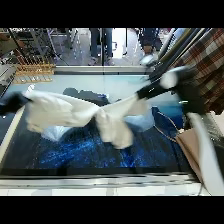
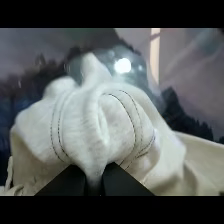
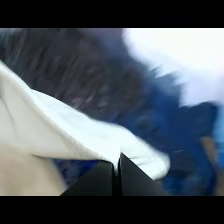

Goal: Fold the clothes and pants, and hang the long-sleeved shirts on hangers.

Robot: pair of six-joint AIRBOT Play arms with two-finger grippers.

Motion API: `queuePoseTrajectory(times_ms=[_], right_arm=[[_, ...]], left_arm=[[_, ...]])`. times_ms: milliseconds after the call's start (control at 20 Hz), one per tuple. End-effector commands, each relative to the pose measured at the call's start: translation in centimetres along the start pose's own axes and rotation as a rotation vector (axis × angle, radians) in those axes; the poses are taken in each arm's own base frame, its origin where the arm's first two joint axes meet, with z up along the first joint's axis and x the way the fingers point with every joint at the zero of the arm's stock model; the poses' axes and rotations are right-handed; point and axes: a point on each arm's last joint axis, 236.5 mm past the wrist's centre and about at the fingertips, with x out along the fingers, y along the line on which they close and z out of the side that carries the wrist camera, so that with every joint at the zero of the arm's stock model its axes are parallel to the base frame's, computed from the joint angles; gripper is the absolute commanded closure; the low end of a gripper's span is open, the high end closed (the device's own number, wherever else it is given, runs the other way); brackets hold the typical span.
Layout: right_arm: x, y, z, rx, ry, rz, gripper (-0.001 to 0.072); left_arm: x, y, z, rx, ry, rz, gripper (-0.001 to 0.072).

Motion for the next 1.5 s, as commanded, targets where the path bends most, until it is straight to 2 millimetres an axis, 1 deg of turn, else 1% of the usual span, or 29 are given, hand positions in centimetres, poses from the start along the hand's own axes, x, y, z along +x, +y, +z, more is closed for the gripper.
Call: queuePoseTrajectory(times_ms=[0, 50, 100, 150, 200, 250, 300, 350, 400, 450, 500, 550, 600, 650, 700, 750, 800, 850, 900, 950, 1000, 1050, 1150, 1200, 1250, 1300, 1350, 1400, 1450], right_arm=[[-18.3, -4.9, 2.9, 0.021, -0.333, -0.167, 0.0685], [-22.5, -5.2, 2.8, 0.025, -0.426, -0.194, 0.0685], [-25.6, -5.2, 2.4, 0.029, -0.488, -0.207, 0.0686], [-27.7, -5.1, 1.9, 0.031, -0.527, -0.214, 0.0686], [-28.8, -5.1, 1.4, 0.034, -0.541, -0.217, 0.0686], [-28.7, -5.0, 1.1, 0.035, -0.527, -0.213, 0.0686], [-27.6, -5.0, 0.9, 0.034, -0.494, -0.208, 0.0685], [-25.9, -5.0, 0.6, 0.032, -0.451, -0.204, 0.0685], [-23.3, -5.1, 0.1, 0.028, -0.385, -0.203, 0.0685], [-20.4, -5.2, -0.6, 0.025, -0.308, -0.200, 0.0685], [-17.0, -5.2, -1.5, 0.019, -0.222, -0.191, 0.0685], [-13.5, -5.1, -2.6, 0.011, -0.134, -0.181, 0.0685], [-10.3, -5.1, -3.8, 0.004, -0.056, -0.179, 0.0685], [-7.3, -5.3, -5.3, 0.004, 0.025, -0.184, 0.0685], [-5.0, -5.4, -6.5, 0.011, 0.081, -0.190, 0.0685], [-2.8, -5.4, -7.7, 0.010, 0.124, -0.190, 0.0685], [-1.3, -5.1, -8.8, 0.010, 0.157, -0.183, 0.0684], [0.3, -4.9, -9.9, 0.014, 0.179, -0.178, 0.0683], [2.0, -5.0, -11.1, 0.018, 0.192, -0.177, 0.0683], [3.6, -5.4, -12.1, 0.052, 0.191, -0.182, 0.0683], [5.0, -6.1, -13.5, 0.102, 0.197, -0.187, 0.0683], [6.2, -6.4, -15.4, 0.142, 0.228, -0.172, 0.0684], [7.3, -6.2, -19.6, 0.195, 0.335, -0.135, 0.0684], [7.6, -6.3, -21.1, 0.203, 0.371, -0.136, 0.0683], [8.0, -6.3, -22.3, 0.209, 0.397, -0.135, 0.0685], [8.2, -6.1, -23.0, 0.208, 0.413, -0.132, 0.0684], [8.3, -5.8, -23.3, 0.211, 0.418, -0.125, 0.0683], [8.5, -5.4, -23.0, 0.223, 0.406, -0.104, 0.0649], [8.7, -4.6, -22.4, 0.226, 0.385, -0.069, 0.0427]], left_arm=[[-11.5, -0.7, 8.0, 0.083, -0.197, 0.044, 0.0683], [-14.3, -1.1, 9.3, 0.097, -0.247, 0.052, 0.0683], [-16.3, -1.2, 9.9, 0.113, -0.276, 0.067, 0.0683], [-17.1, -1.0, 9.8, 0.139, -0.275, 0.081, 0.0683], [-16.9, -0.2, 9.1, 0.150, -0.238, 0.096, 0.0682], [-15.8, 0.7, 7.8, 0.177, -0.163, 0.098, 0.0682], [-14.5, 1.4, 6.5, 0.202, -0.089, 0.081, 0.0682], [-12.6, 2.2, 5.2, 0.211, -0.019, 0.055, 0.0682], [-10.8, 3.1, 4.0, 0.207, 0.038, 0.030, 0.0681], [-8.5, 3.9, 2.1, 0.213, 0.111, -0.005, 0.0682], [-6.1, 4.9, -0.2, 0.219, 0.194, -0.038, 0.0682], [-3.9, 6.0, -2.8, 0.224, 0.281, -0.053, 0.0682], [-2.0, 7.7, -5.6, 0.243, 0.384, -0.040, 0.0681], [-0.6, 10.3, -8.9, 0.256, 0.513, 0.023, 0.0597], [0.0, 13.2, -11.8, 0.283, 0.644, 0.114, 0.0260], [-0.2, 16.0, -13.8, 0.314, 0.752, 0.213, 0.0127], [-0.6, 18.7, -14.9, 0.325, 0.834, 0.326, 0.0120], [-1.0, 21.1, -15.1, 0.306, 0.870, 0.436, 0.0119], [-0.7, 22.3, -14.9, 0.259, 0.859, 0.501, 0.0119], [-0.2, 23.1, -14.9, 0.200, 0.839, 0.524, 0.0120], [0.2, 23.5, -15.2, 0.130, 0.825, 0.524, 0.0119], [0.6, 23.8, -15.4, 0.071, 0.812, 0.508, 0.0120], [1.9, 23.8, -15.8, -0.081, 0.764, 0.443, 0.0119], [2.8, 23.9, -15.6, -0.162, 0.711, 0.412, 0.0119], [3.8, 24.3, -15.3, -0.235, 0.653, 0.398, 0.0119], [4.8, 24.6, -15.0, -0.304, 0.594, 0.383, 0.0119], [5.9, 24.7, -14.6, -0.343, 0.541, 0.356, 0.0119], [7.0, 24.9, -14.3, -0.359, 0.499, 0.335, 0.0118], [8.0, 25.1, -13.9, -0.357, 0.469, 0.322, 0.0117]])
